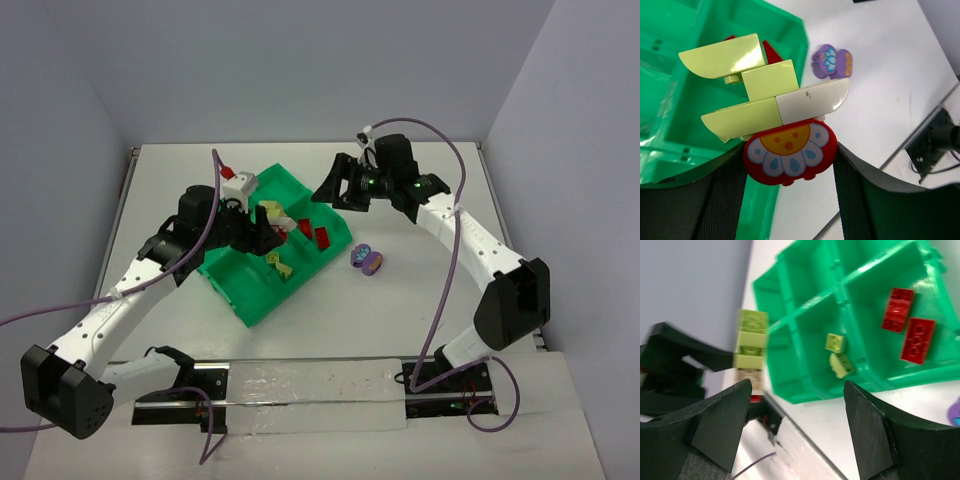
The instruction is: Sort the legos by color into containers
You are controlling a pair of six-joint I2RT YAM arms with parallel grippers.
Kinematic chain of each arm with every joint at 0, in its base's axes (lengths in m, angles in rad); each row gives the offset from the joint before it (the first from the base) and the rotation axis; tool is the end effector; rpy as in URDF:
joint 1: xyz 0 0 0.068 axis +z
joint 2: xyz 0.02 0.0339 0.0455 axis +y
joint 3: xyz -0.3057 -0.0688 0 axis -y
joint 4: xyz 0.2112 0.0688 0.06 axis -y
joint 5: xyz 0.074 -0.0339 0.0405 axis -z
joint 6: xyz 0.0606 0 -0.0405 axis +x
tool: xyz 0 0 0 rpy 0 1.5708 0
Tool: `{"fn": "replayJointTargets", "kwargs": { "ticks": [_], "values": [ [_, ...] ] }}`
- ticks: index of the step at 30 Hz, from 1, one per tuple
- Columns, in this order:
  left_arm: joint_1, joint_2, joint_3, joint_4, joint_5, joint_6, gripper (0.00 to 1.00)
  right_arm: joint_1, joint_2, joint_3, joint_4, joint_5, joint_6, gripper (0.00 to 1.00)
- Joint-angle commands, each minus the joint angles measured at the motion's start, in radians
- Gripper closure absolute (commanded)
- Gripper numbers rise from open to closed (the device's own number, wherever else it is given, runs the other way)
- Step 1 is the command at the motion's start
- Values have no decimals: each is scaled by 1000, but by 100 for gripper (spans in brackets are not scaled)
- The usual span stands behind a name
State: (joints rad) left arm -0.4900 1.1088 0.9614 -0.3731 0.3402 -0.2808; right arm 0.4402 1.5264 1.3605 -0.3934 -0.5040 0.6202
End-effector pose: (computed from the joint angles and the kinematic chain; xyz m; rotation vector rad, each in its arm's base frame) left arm 0.1804 -0.1191 0.3503 0.4382 2.1203 -0.8122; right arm 0.2882 0.1681 0.3758 -0.1176 2.2749 1.1325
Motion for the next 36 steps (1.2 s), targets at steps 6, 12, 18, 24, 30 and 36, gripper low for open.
{"fn": "replayJointTargets", "kwargs": {
  "ticks": [6,12,18,24,30,36],
  "values": [
    [-62,20,18,92,134,126,100,5,2,60,137,-210,104,18],
    [-100,20,15,75,110,150,100,11,50,64,179,-228,140,16],
    [-124,8,13,71,81,144,100,28,110,69,206,-258,162,16],
    [-136,-20,11,61,55,149,100,53,148,80,214,-275,168,16],
    [-140,-28,18,47,36,146,100,88,165,66,245,-292,176,28],
    [-141,-47,19,44,10,150,100,89,144,34,256,-290,178,47]
  ]
}}
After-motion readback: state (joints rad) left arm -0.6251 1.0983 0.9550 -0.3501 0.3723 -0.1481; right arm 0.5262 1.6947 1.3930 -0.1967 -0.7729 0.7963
